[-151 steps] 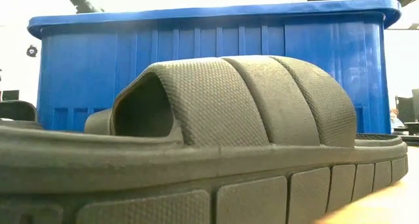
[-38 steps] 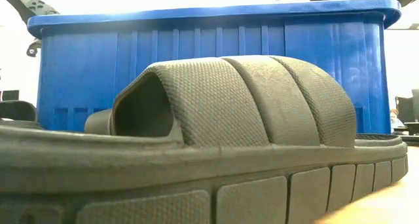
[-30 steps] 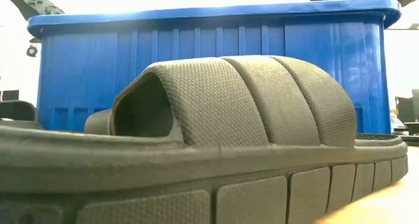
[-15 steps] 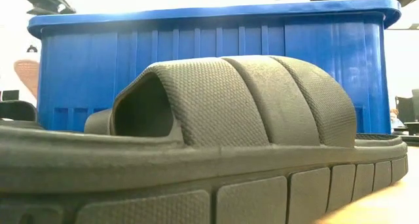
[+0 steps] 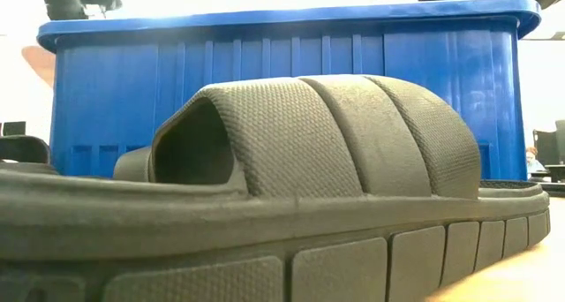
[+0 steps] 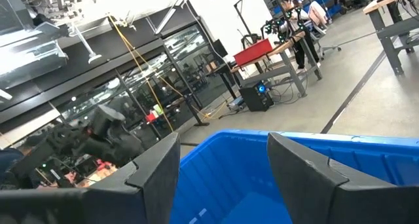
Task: Pick and place slides into bin
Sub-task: Put the pink slide into the blue bin
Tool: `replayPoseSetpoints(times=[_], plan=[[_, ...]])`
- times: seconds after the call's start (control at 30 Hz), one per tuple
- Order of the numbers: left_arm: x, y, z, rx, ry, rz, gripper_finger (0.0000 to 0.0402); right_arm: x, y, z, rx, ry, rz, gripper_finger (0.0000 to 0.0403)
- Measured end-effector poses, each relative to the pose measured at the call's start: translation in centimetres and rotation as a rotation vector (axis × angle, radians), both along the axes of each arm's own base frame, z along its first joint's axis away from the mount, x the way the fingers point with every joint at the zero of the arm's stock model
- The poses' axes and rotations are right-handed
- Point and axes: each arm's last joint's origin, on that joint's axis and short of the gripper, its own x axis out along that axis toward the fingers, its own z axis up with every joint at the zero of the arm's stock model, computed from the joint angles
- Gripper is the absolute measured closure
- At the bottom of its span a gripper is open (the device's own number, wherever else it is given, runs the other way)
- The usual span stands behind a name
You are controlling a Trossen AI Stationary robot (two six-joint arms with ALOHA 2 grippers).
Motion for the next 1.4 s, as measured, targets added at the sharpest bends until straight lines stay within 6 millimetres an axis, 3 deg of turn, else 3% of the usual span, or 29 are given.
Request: replayPoseSetpoints(times=[0.5,0.83,1.07,1.2,1.4], plan=[[-0.2,-0.2,8.3,0.237,-0.108,0.008,0.0401,0.0,0.0,0.0,0.001,0.0,0.0,0.0184],[1.0,-0.5,14.3,0.382,-0.424,-0.146,0.0401,0.0,-0.1,0.0,-0.012,0.01,-0.015,0.0184],[4.2,0.8,15.7,0.438,-0.578,-0.294,0.0401,-0.5,-0.3,1.0,-0.019,-0.095,-0.075,0.0184],[7.2,1.9,15.6,0.411,-0.662,-0.33,0.0401,-1.4,-0.2,1.8,-0.134,-0.064,-0.11,0.0184],[12.5,3.0,14.6,0.416,-0.641,-0.376,0.0401,-3.1,0.2,3.1,-0.262,-0.046,-0.156,0.0184]])
